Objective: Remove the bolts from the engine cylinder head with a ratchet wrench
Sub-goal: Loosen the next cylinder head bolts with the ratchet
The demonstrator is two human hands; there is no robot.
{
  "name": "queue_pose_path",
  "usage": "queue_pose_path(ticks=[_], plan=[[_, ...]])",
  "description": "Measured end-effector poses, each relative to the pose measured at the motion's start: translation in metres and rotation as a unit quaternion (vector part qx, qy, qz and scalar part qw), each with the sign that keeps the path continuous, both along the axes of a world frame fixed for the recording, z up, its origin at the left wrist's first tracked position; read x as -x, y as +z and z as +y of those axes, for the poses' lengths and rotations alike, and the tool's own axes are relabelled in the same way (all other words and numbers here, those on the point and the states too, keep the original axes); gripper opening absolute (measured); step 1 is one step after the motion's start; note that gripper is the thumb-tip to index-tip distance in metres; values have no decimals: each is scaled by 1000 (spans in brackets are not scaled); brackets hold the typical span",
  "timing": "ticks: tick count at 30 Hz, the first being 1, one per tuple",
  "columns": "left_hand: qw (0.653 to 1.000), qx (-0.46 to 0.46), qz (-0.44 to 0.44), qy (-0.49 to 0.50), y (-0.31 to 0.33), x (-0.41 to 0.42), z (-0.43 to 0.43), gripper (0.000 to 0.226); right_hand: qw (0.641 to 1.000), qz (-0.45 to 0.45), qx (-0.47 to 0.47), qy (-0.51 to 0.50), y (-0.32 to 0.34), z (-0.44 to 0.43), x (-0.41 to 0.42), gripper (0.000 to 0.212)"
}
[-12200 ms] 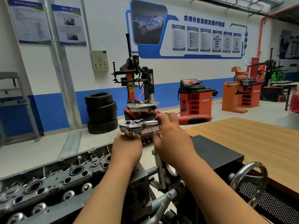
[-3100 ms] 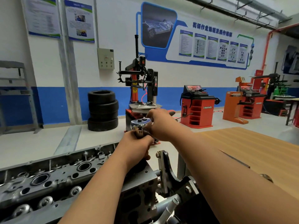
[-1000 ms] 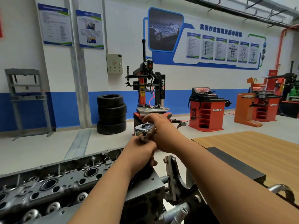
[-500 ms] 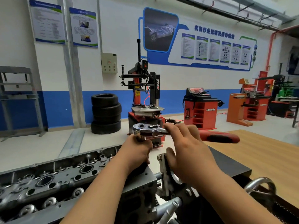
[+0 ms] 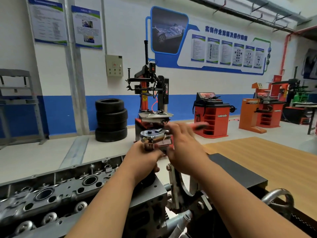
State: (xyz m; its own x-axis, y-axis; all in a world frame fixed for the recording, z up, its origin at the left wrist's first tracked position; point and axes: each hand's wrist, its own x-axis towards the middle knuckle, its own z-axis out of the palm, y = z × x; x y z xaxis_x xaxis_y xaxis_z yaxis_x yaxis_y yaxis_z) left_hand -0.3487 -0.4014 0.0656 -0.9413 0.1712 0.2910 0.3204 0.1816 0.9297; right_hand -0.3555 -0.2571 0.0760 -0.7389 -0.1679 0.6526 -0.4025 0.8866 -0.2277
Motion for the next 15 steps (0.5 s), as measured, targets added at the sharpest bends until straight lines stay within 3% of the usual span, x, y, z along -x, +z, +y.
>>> queue_pose_path(ticks=[1, 3, 4, 6, 9, 12, 15], plan=[[1000, -5, -3, 1, -1, 3, -1, 37, 998, -30, 29, 55, 6, -9, 16, 61], [1000, -2, -1, 18, -2, 7, -2, 23, 983, -97, 34, 155, 17, -28, 39, 60], [1000, 7, 3, 31, -1, 8, -2, 10, 976, -120, 2, 184, 21, -34, 46, 64], [999, 22, -3, 46, -2, 9, -3, 14, 968, -133, -76, 197, 28, -38, 54, 70], [999, -2, -4, 41, -4, 10, -1, 3, 973, -137, -85, 164, 35, -31, 53, 65], [999, -22, -16, 41, -5, 10, 1, 26, 982, -139, -85, 94, 37, -16, 34, 66], [999, -19, -13, 34, -4, 7, 3, 26, 989, -114, -96, 2, 30, 2, -10, 68]])
